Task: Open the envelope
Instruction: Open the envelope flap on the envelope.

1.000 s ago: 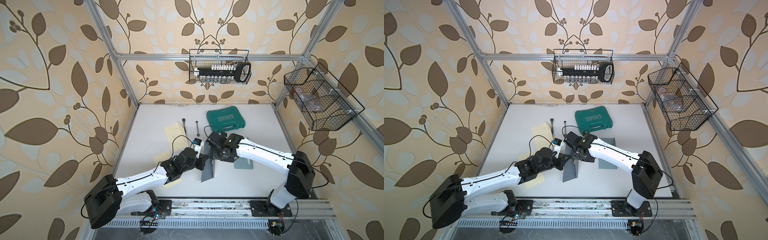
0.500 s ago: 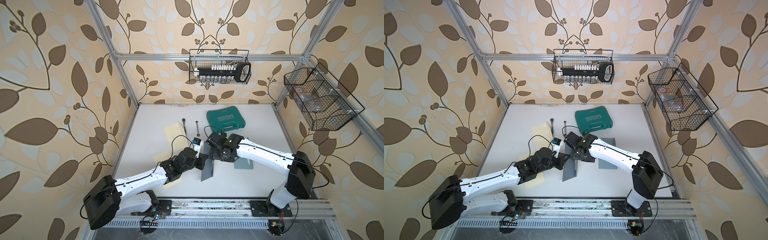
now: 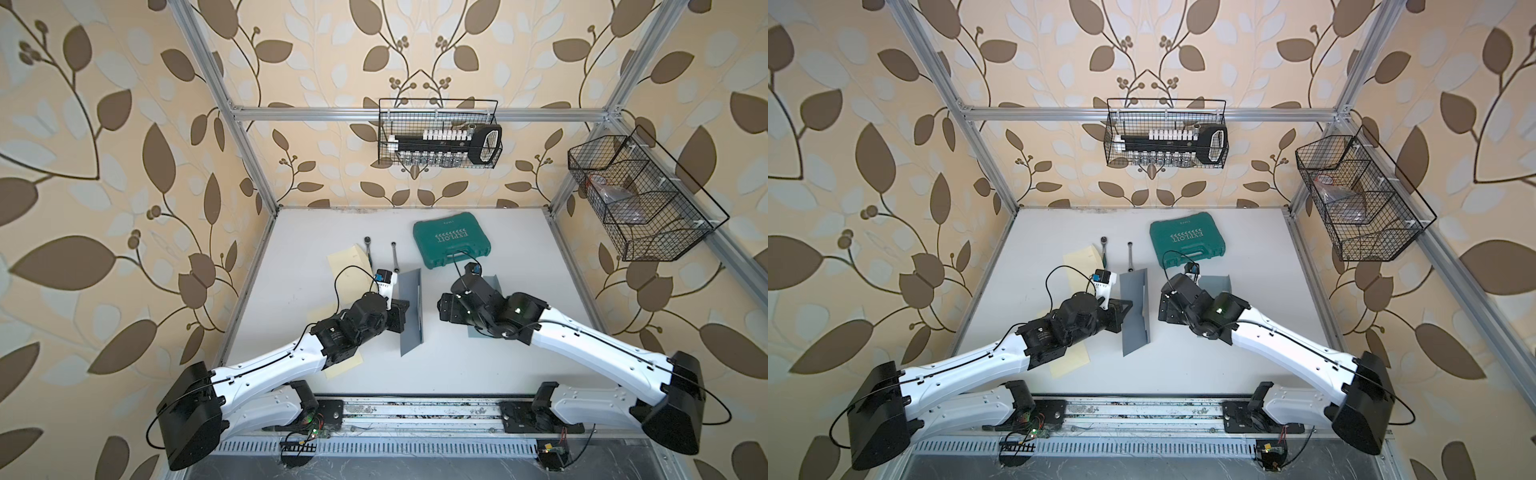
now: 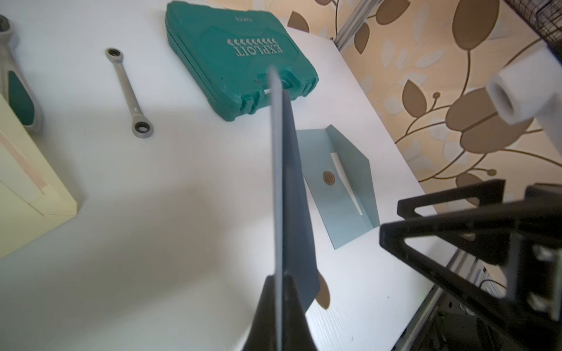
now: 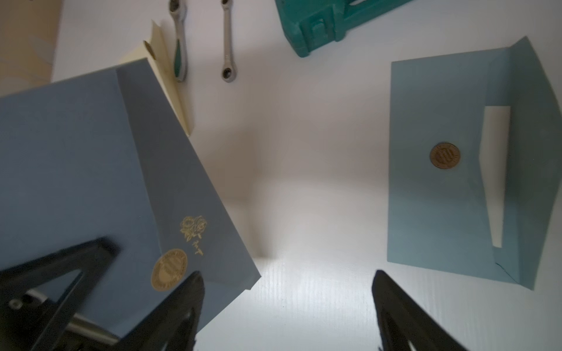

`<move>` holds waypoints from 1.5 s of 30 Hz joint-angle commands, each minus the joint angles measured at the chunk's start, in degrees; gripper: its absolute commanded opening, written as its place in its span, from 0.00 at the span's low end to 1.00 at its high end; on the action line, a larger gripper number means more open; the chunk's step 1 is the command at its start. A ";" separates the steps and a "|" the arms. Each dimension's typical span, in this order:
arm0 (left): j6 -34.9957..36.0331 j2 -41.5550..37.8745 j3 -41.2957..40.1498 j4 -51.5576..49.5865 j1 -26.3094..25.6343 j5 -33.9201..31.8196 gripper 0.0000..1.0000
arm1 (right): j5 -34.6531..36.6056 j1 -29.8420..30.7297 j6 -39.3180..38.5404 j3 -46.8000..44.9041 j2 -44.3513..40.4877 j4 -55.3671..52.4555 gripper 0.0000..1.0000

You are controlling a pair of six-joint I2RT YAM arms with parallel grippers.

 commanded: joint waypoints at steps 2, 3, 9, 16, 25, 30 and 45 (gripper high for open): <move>-3.92 -3.50 4.28 -3.81 -0.19 -5.43 0.00 | -7.07 0.01 -4.32 -10.74 -6.95 22.28 0.87; -4.46 -4.09 4.80 -4.25 -0.19 -5.71 0.00 | -7.83 0.01 -4.36 -11.34 -7.37 23.09 0.87; -7.75 -5.62 8.00 -6.44 -0.15 -5.49 0.00 | -12.36 0.89 -9.04 -8.19 -4.21 21.75 0.86; -9.96 -6.55 9.56 -5.86 -0.10 -3.25 0.00 | -11.70 5.19 -12.93 -7.76 -2.88 25.39 0.85; -9.67 -8.52 8.44 -4.42 0.08 -1.94 0.00 | 1.17 4.48 -5.52 -10.30 -5.26 20.66 0.79; -10.09 -8.86 7.91 -3.06 0.16 -1.21 0.00 | -4.15 1.09 -3.26 -10.49 -5.83 19.70 0.76; -10.36 -8.54 8.74 -2.47 0.16 -0.83 0.00 | -15.24 -0.43 -7.48 -15.58 -9.13 34.66 0.82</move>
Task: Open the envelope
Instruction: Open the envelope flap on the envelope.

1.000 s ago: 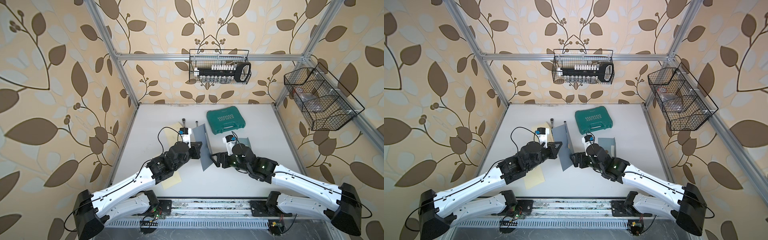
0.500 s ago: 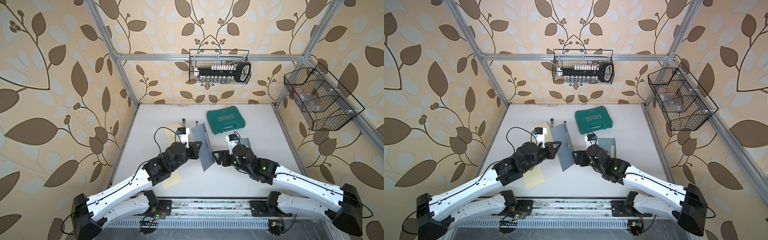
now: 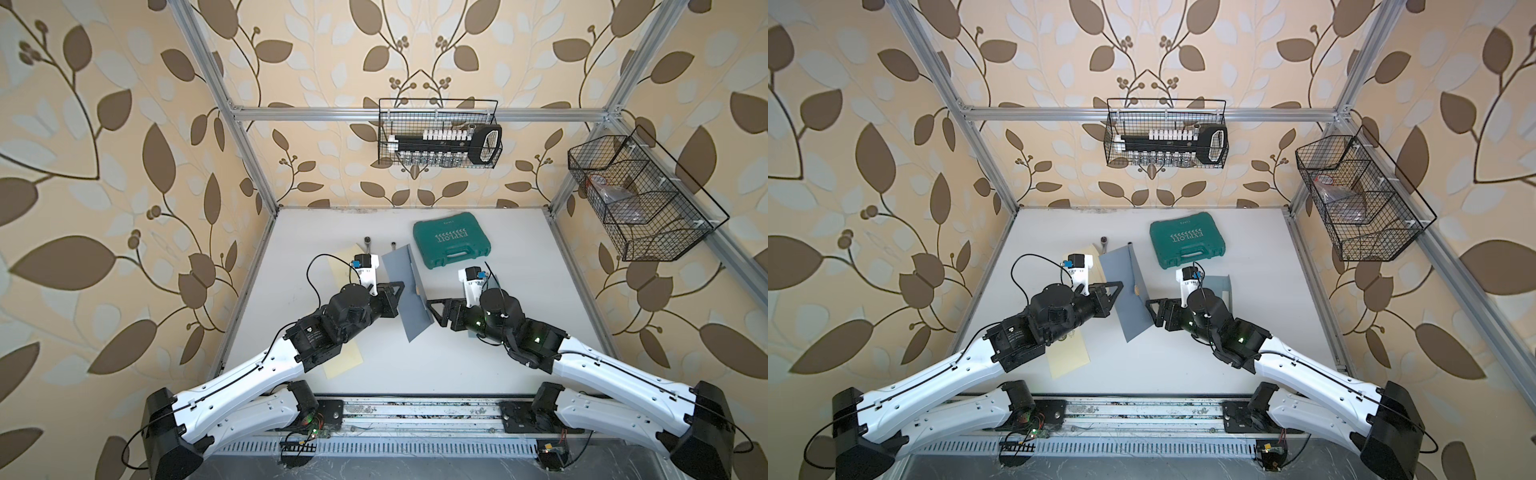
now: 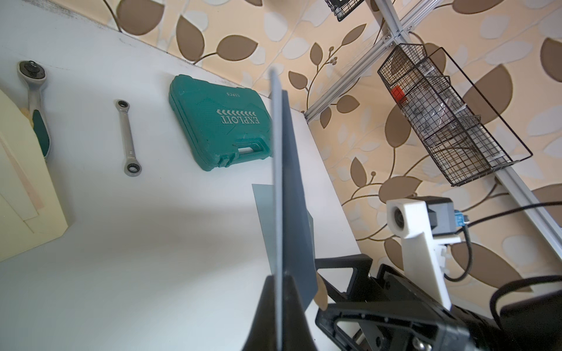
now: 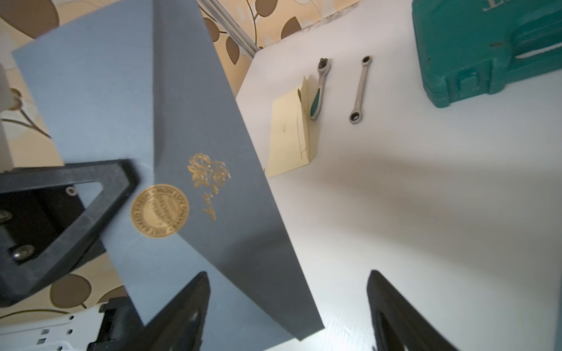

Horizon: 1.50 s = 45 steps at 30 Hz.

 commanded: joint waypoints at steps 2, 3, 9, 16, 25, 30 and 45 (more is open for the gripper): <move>-0.47 -0.24 1.75 2.98 0.13 1.87 0.00 | -4.35 0.09 -1.77 -0.61 1.31 5.06 0.83; -0.67 -0.16 1.75 3.22 0.10 2.19 0.00 | -5.57 0.07 -1.70 -0.45 1.92 6.00 0.84; -1.22 0.22 2.45 3.88 0.12 3.49 0.00 | -7.52 0.05 0.16 0.24 5.37 7.44 0.86; -1.22 -0.48 2.54 3.51 0.19 3.22 0.00 | -2.63 -0.72 3.71 -2.81 2.65 7.41 0.76; -1.23 -0.69 2.81 3.58 0.19 3.42 0.00 | -16.45 -10.50 12.38 -4.91 3.34 9.51 0.64; -1.40 -1.25 2.62 3.44 0.19 3.06 0.00 | -21.10 -11.21 13.33 -5.87 3.28 15.50 0.63; -1.62 -2.14 3.08 3.66 0.27 3.18 0.00 | -27.87 -15.38 19.23 -9.13 5.27 24.29 0.50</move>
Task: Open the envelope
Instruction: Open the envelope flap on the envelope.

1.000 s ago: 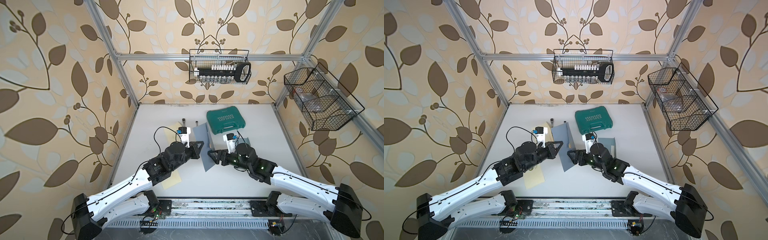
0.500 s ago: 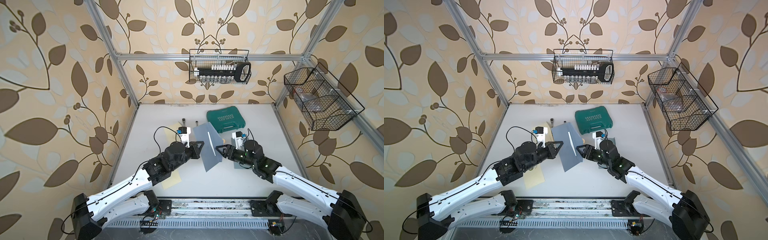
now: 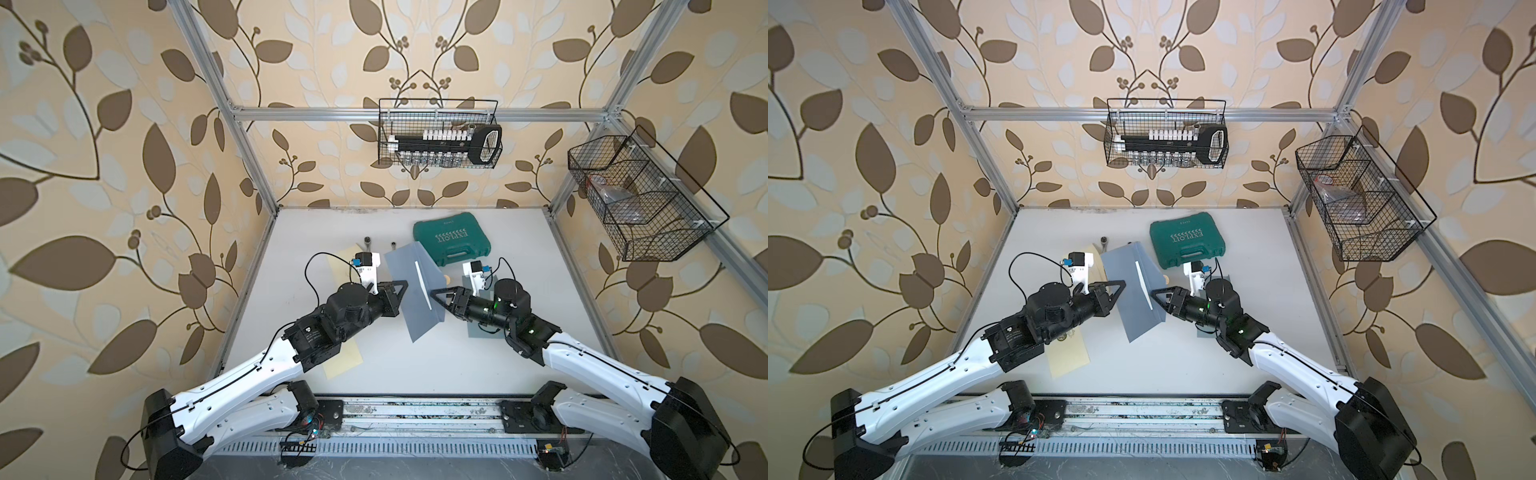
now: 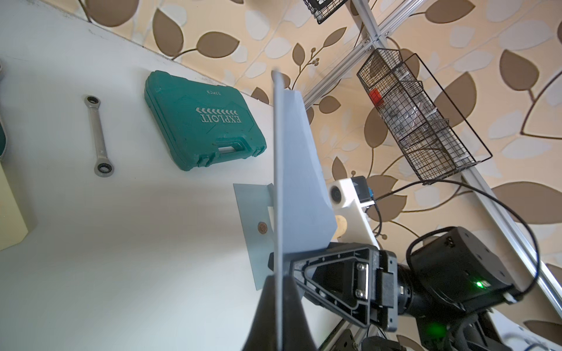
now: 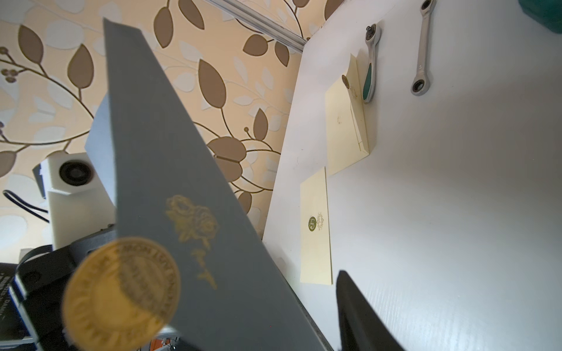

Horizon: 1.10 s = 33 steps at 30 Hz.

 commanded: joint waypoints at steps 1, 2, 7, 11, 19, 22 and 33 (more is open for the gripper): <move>-0.22 -1.75 2.22 2.18 0.23 0.19 0.00 | -3.07 -0.93 1.88 -1.08 0.90 3.27 0.50; -0.15 -1.82 2.20 2.33 0.23 0.22 0.00 | -3.86 -1.04 1.89 -1.08 1.10 4.05 0.50; -0.48 -1.84 2.20 2.89 0.32 0.39 0.00 | -8.11 -1.12 3.74 -1.29 3.63 9.94 0.48; -0.74 -2.11 2.20 2.95 0.49 0.62 0.00 | -10.32 -1.36 3.97 -1.53 4.46 12.88 0.44; -1.34 -3.31 1.28 2.90 1.10 0.05 0.00 | -12.61 -2.53 4.39 -1.66 3.67 14.33 0.32; -1.63 -3.41 1.19 2.90 1.29 0.13 0.00 | -13.09 -2.76 4.73 -1.72 3.57 14.55 0.27; -2.29 -3.32 0.59 2.39 1.45 -0.28 0.00 | -12.70 -3.41 5.22 -2.21 1.76 14.77 0.13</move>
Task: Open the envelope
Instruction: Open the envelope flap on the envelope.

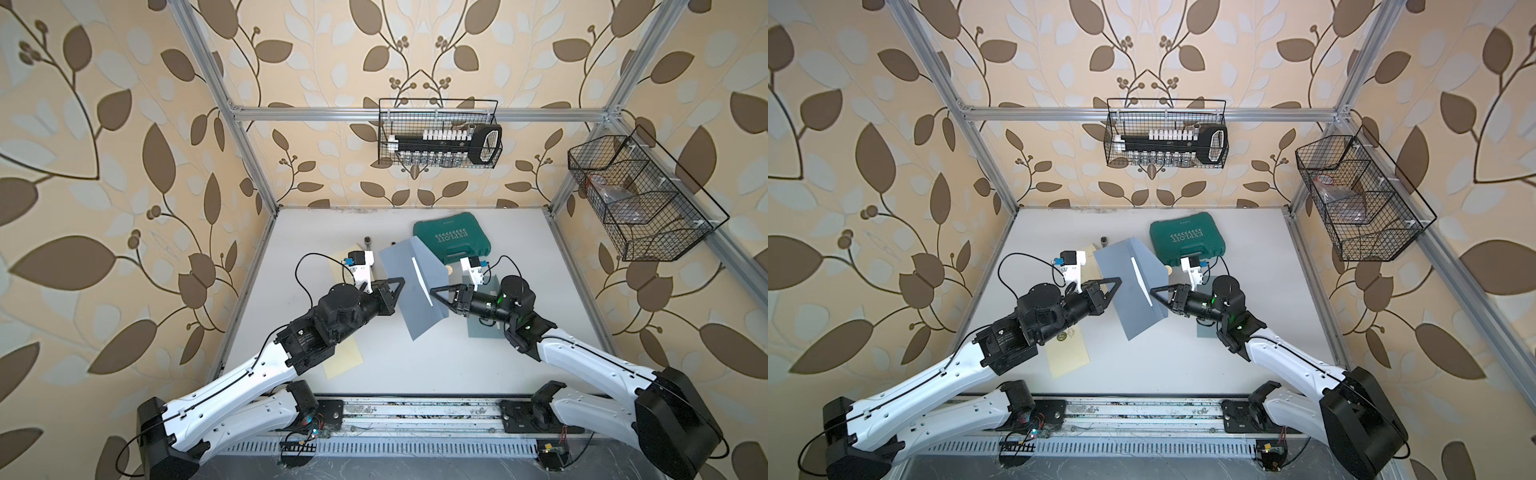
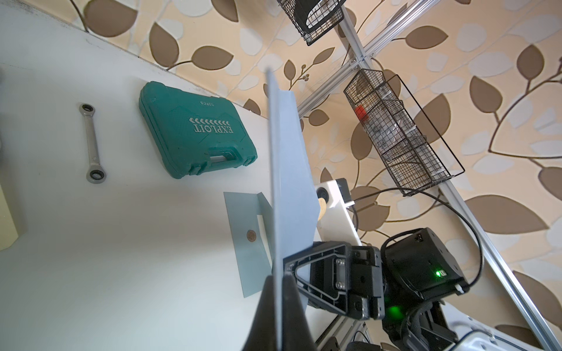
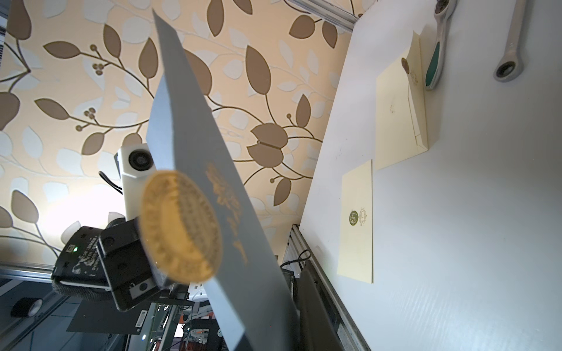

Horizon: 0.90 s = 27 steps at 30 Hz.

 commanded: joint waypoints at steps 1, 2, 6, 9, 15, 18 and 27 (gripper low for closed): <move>-0.62 -0.87 0.34 1.95 0.65 -0.54 0.00 | -0.59 -0.25 -0.08 -1.02 -1.81 0.89 0.10; -0.79 -0.82 0.20 1.74 0.70 -0.82 0.00 | -0.53 -0.26 -0.22 -0.98 -2.10 0.69 0.07; -1.68 -0.70 -0.68 1.46 0.70 -2.05 0.02 | 0.01 -0.34 -1.42 -0.61 -3.02 -1.16 0.02; -2.12 -0.44 -0.82 0.75 0.74 -3.19 0.09 | 0.80 -0.27 -2.11 -0.84 -3.75 -2.03 0.00; -3.00 0.47 -0.78 -2.26 0.78 -5.71 0.39 | 3.14 -0.27 -4.30 -0.73 -5.33 -6.27 0.00; -6.26 0.42 -0.59 -5.40 0.96 -8.30 0.59 | 6.59 -0.28 -6.83 0.04 -6.40 -12.44 0.00; -9.50 -0.32 0.17 -15.78 1.22 -16.29 0.91 | 20.37 -0.34 -12.96 1.35 -8.09 -31.31 0.00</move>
